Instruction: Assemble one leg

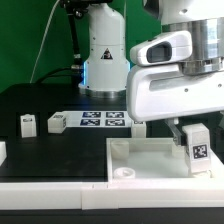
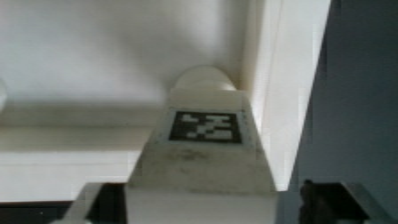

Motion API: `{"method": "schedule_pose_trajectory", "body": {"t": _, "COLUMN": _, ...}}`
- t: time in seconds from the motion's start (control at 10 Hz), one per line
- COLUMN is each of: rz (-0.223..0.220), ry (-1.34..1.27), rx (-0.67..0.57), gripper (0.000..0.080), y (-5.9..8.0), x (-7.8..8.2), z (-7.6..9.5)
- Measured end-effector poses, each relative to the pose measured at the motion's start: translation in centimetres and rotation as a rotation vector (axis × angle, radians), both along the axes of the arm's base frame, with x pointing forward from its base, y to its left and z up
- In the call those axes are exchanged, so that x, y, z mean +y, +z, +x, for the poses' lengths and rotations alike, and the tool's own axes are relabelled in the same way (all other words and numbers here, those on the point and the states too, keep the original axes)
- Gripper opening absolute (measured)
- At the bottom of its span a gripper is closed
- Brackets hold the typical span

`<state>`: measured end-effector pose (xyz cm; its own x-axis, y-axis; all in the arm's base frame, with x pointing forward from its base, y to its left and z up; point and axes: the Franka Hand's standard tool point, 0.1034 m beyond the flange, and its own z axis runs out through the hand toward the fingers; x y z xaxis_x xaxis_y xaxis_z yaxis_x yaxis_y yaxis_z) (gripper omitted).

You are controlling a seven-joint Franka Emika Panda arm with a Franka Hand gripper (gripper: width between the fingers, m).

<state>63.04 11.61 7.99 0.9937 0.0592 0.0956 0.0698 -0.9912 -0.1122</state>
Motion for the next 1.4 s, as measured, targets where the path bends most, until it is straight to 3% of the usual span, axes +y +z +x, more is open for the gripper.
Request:
{"method": "schedule_pose_trajectory", "body": {"t": 0.1, "rz": 0.001, "ry": -0.022, "rx": 0.003, "gripper": 0.0288, "y": 0.0, "x": -0.03, "z": 0.0}}
{"method": "schedule_pose_trajectory", "body": {"t": 0.3, "rz": 0.004, "ry": -0.038, "rx": 0.004, "gripper": 0.0289, "y": 0.0, "x": -0.01, "z": 0.0}}
{"method": "schedule_pose_trajectory", "body": {"t": 0.5, "rz": 0.054, "ry": -0.388, "rx": 0.05, "gripper": 0.0289, "y": -0.13, "x": -0.45, "z": 0.03}}
{"method": "schedule_pose_trajectory", "body": {"t": 0.7, "rz": 0.078, "ry": -0.685, "rx": 0.093, "gripper": 0.0289, "y": -0.19, "x": -0.65, "z": -0.03}}
{"method": "schedule_pose_trajectory", "body": {"t": 1.2, "rz": 0.103, "ry": -1.445, "rx": 0.209, "gripper": 0.0291, "y": -0.23, "x": 0.1, "z": -0.55}}
{"method": "schedule_pose_trajectory", "body": {"t": 1.4, "rz": 0.128, "ry": -1.576, "rx": 0.237, "gripper": 0.0291, "y": -0.27, "x": -0.01, "z": -0.52}}
